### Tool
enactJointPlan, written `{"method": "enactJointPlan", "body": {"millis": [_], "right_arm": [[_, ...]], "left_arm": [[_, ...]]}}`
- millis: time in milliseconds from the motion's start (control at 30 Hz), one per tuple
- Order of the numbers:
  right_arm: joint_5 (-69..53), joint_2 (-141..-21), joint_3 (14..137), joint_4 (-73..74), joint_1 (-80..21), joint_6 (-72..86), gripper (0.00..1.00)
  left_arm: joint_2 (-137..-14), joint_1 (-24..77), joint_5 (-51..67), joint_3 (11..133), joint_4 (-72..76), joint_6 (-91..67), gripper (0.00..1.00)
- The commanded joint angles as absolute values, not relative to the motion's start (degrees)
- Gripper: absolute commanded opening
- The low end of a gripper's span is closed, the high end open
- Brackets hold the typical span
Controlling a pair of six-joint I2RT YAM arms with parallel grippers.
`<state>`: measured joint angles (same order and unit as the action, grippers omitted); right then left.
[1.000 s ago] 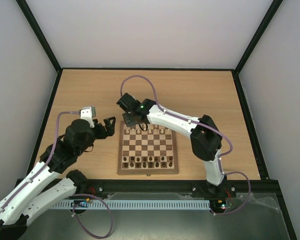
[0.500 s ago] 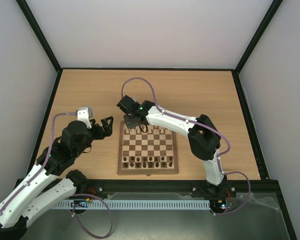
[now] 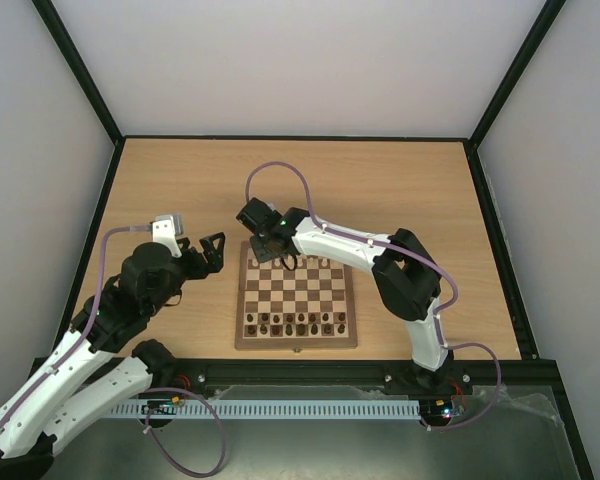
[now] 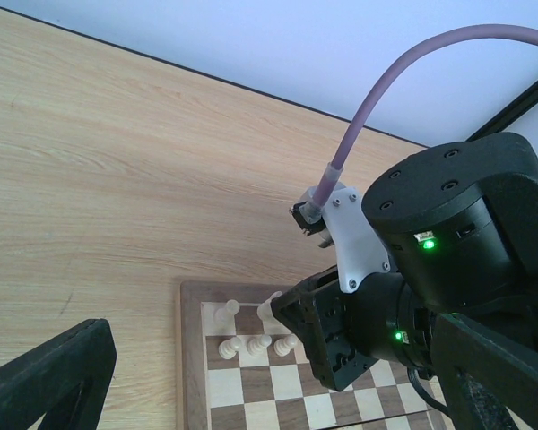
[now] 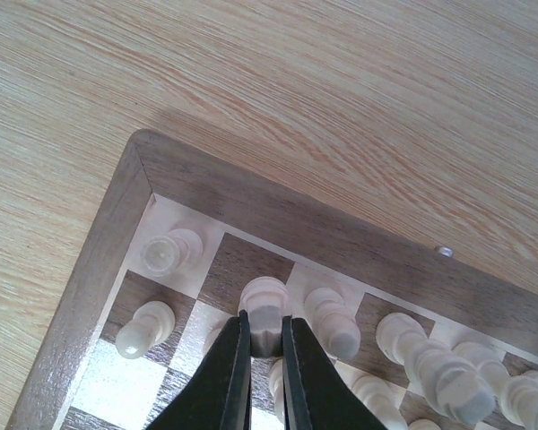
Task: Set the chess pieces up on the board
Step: Place the chess piece on the chessboard.
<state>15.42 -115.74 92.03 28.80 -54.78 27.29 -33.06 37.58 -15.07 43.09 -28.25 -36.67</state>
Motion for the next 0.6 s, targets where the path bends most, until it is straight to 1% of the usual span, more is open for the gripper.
{"method": "enactJointPlan", "body": {"millis": [0,567], "right_arm": [[15.3,-116.1,91.0,27.9,-55.2,27.7,0.03],[14.8,-117.9,91.1,26.6,-55.1,27.4,0.04]], "left_arm": [[-32.9,37.2,-15.7,43.7,-28.7,-37.1,0.99],[-32.6,37.2,-15.9,43.3,-28.7,-37.1,0.99]]}}
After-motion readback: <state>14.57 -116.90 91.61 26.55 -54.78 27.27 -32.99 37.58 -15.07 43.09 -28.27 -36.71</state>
